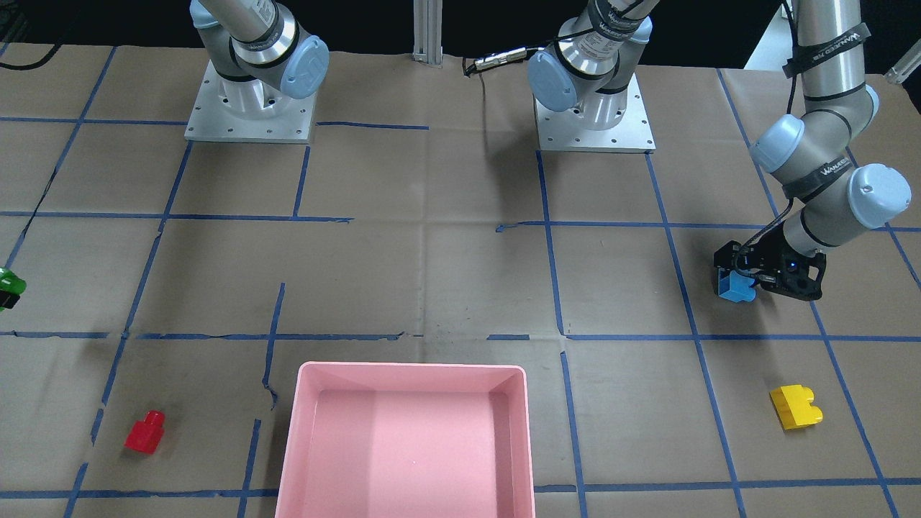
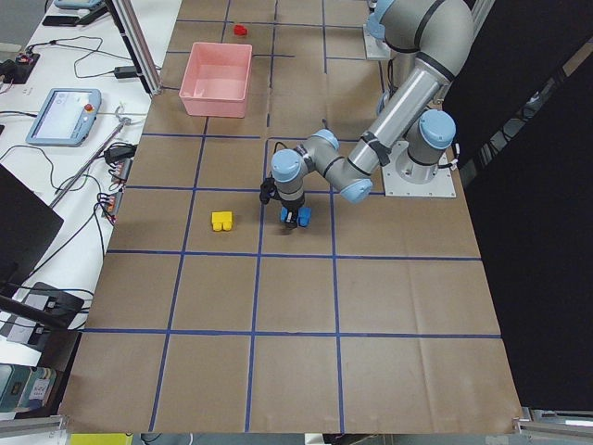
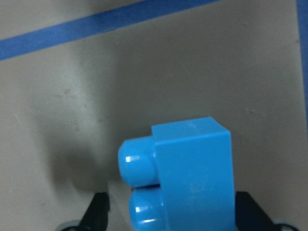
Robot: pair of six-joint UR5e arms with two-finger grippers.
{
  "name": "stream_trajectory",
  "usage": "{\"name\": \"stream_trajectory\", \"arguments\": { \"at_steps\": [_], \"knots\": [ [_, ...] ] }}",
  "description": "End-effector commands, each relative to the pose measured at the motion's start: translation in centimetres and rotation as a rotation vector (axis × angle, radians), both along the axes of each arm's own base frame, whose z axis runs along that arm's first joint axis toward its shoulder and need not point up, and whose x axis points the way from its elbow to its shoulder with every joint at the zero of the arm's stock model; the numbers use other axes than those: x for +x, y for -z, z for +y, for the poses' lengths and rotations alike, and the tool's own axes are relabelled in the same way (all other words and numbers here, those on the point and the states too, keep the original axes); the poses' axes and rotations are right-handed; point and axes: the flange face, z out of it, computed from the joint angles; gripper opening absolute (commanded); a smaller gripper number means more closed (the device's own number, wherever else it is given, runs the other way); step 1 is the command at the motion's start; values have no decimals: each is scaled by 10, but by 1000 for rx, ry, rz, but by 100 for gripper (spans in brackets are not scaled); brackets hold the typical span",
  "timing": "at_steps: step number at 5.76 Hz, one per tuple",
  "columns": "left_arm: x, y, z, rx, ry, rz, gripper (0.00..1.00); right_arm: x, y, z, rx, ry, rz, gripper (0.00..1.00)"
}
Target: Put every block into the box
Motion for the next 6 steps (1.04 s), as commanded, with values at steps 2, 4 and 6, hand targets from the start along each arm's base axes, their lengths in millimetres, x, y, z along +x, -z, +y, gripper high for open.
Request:
{"name": "stream_trajectory", "arguments": {
  "at_steps": [2, 4, 6],
  "knots": [
    [-18, -38, -22, -23, 46, -2, 0, 140, -89, -68, -115, -216, 39, 39],
    [-50, -81, -57, -80, 63, 6, 0, 268, -73, -86, -140, -177, -34, 39],
    [-138, -140, -116, -159, -51, 54, 0, 392, -36, -106, -135, -163, -57, 39]
  ]
}}
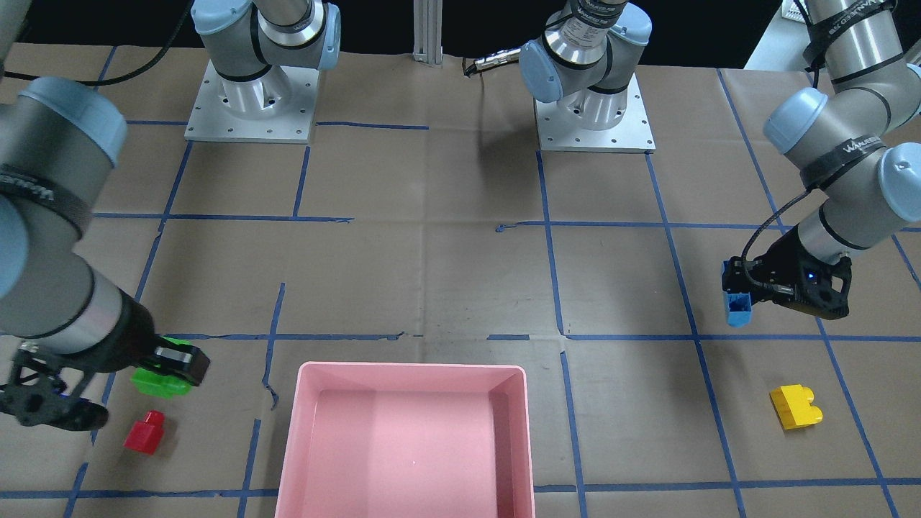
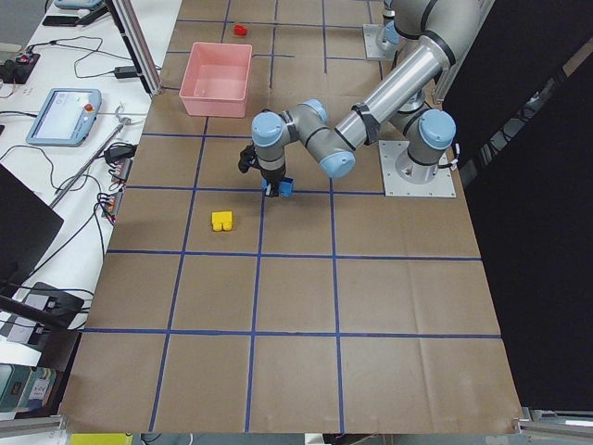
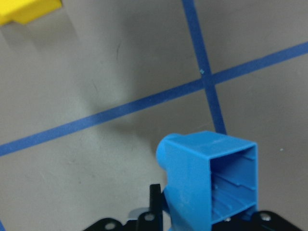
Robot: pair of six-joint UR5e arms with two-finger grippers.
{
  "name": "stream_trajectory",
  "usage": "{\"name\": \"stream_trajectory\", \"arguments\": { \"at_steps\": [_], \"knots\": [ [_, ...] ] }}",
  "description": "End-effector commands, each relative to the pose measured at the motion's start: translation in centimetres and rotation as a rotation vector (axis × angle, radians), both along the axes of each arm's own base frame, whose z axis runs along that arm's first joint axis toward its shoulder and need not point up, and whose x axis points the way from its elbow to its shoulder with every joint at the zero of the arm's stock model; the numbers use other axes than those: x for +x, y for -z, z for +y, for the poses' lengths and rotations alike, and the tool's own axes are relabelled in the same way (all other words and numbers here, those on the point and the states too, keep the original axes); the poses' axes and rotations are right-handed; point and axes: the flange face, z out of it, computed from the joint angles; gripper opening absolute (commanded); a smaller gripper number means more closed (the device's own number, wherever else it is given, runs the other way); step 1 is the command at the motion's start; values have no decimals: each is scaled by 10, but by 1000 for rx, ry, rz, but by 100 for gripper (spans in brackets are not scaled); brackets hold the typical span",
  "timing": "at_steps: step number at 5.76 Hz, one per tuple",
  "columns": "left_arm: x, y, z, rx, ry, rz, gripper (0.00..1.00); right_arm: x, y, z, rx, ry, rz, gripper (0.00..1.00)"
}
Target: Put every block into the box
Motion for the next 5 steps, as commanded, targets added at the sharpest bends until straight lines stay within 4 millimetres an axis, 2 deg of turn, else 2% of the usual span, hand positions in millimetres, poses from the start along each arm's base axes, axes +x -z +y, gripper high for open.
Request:
{"name": "stream_trajectory", "arguments": {
  "at_steps": [1, 2, 3, 4, 5],
  "knots": [
    [-113, -55, -66, -31, -169, 20, 0, 68, 22, -11, 9, -19, -9, 39],
    [-172, -59, -101, -42, -247, 31, 0, 50, 21, -16, 1, -92, -5, 39],
    [-241, -58, -129, -49, -323, 49, 0, -6, 21, -26, -2, -117, -13, 39],
    [-301, -51, -148, -47, -408, 69, 0, -42, 21, -30, -5, -161, -15, 39],
    [-353, -32, -153, -52, -455, 93, 0, -43, 21, -30, -5, -161, -15, 39]
  ]
}}
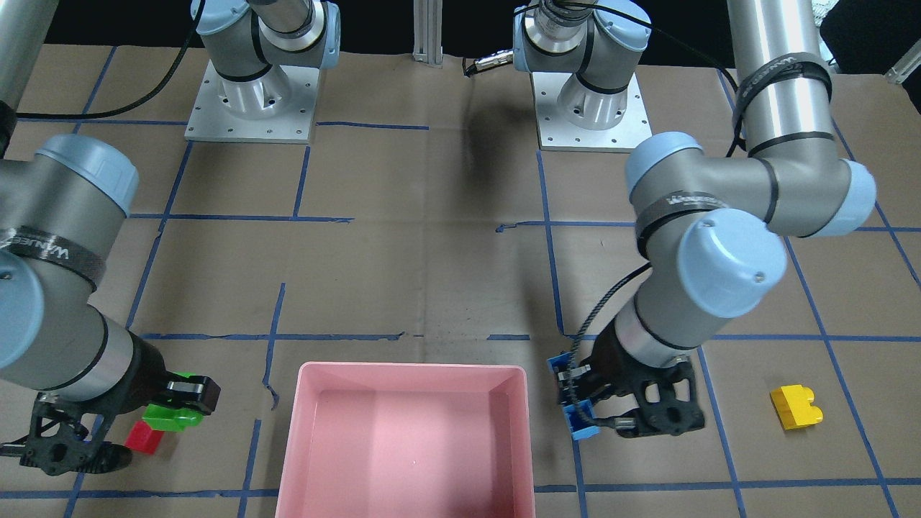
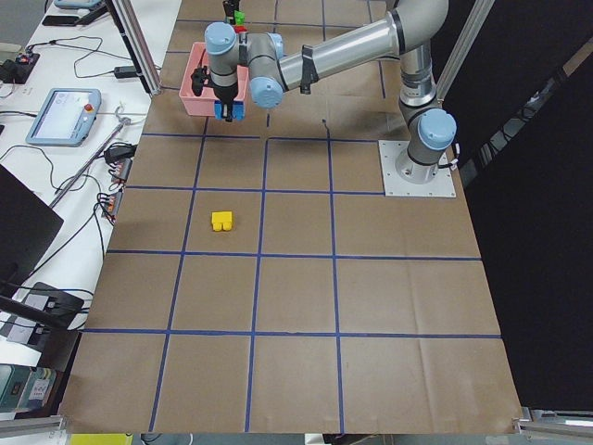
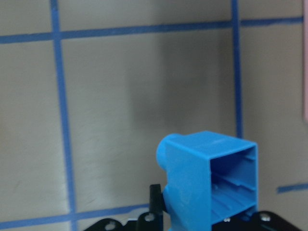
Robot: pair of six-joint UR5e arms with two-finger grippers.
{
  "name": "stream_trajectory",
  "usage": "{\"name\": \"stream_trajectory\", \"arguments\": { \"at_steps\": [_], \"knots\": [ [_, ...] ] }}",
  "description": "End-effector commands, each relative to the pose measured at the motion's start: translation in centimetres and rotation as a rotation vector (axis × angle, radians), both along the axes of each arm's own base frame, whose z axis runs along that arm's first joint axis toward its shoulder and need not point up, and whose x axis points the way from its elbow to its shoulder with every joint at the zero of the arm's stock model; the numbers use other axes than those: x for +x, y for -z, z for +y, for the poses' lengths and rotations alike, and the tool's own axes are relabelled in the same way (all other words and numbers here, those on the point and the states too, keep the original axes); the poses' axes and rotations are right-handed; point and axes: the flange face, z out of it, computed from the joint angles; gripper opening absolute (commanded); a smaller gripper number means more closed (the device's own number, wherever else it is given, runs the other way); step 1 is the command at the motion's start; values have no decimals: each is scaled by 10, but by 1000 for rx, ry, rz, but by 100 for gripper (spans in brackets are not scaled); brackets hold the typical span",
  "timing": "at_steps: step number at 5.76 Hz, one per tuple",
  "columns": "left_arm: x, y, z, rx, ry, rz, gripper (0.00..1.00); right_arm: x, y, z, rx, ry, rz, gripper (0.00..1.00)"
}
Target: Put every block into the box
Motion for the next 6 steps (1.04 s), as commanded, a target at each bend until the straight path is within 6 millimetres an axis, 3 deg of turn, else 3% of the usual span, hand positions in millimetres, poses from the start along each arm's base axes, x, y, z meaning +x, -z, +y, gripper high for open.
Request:
{"name": "stream_trajectory", "arguments": {
  "at_steps": [1, 2, 3, 4, 5, 6],
  "knots": [
    [-76, 33, -14, -51, -65, 36, 0, -13, 0, -1, -1, -13, -1, 39],
    [-75, 42, -13, -38, -66, 24, 65, -13, -1, -1, -2, -13, -1, 39],
    [-73, 40, -10, -32, -65, 3, 99, -12, -3, -1, -5, -6, 1, 39],
    [-68, 31, -10, -46, -62, 3, 100, -10, -6, -1, -10, -4, 0, 39],
    [-35, 22, -15, -65, -41, -34, 100, -3, -10, 1, -15, 2, 1, 39],
    [34, 0, -8, -6, 0, -84, 100, 37, -10, 5, -11, 55, -1, 39]
  ]
}}
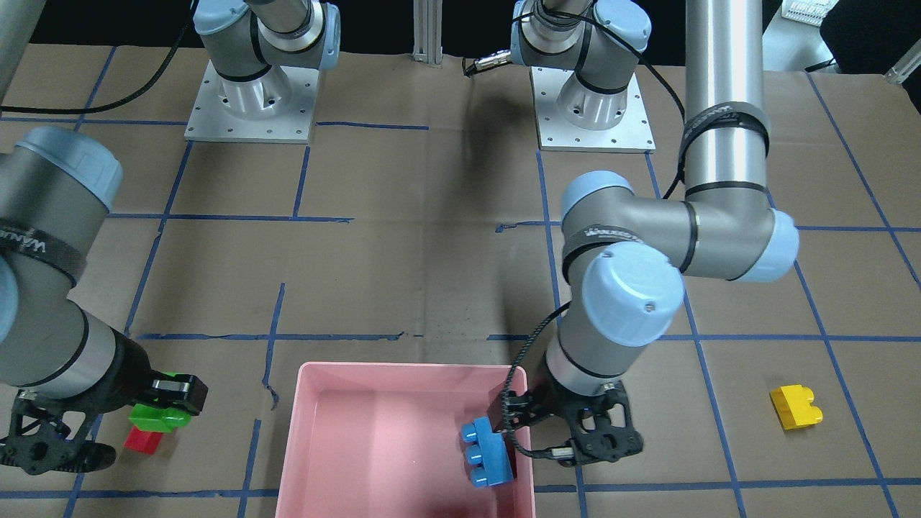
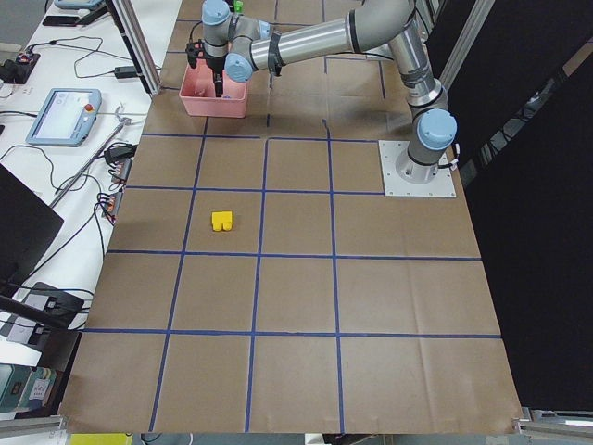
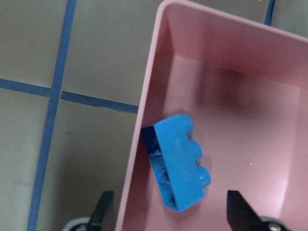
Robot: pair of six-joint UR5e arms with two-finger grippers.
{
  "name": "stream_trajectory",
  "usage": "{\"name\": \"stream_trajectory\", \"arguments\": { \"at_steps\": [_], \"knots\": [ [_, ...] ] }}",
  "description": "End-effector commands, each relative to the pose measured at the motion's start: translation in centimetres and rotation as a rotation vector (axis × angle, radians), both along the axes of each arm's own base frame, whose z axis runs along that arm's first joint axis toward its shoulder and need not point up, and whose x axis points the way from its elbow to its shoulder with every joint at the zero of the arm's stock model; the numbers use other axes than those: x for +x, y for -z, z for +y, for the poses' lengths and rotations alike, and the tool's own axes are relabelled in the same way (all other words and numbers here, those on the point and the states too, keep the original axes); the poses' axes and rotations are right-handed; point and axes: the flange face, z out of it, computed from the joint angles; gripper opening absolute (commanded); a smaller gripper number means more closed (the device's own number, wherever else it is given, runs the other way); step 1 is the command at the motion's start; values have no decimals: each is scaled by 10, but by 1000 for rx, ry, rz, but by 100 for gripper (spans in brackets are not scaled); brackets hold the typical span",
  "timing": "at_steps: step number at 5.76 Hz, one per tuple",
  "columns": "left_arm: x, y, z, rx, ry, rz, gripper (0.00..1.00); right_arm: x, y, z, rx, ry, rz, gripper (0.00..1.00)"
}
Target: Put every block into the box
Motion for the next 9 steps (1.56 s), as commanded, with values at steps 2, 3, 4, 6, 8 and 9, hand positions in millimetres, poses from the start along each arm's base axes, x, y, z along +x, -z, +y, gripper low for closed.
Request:
{"name": "stream_trajectory", "arguments": {
  "at_steps": [2, 3, 4, 6, 8, 9],
  "knots": [
    [187, -20, 14, 92, 37, -123, 100, 156, 12, 25, 8, 71, 0, 39],
    [250, -5, 15, 119, 78, -139, 100, 193, 35, 20, -17, 79, -76, 39],
    [325, 19, 21, 139, 104, -147, 99, 204, 51, 16, -19, 84, -104, 40],
    [397, 80, 20, 157, 141, -146, 99, 206, 54, 7, -93, 68, -120, 95],
    [428, 117, 25, 149, 187, -148, 99, 202, 51, 5, -126, 69, -113, 100],
    [427, 134, 28, 165, 189, -139, 90, 198, 44, 4, -138, 67, -112, 100]
  ]
}}
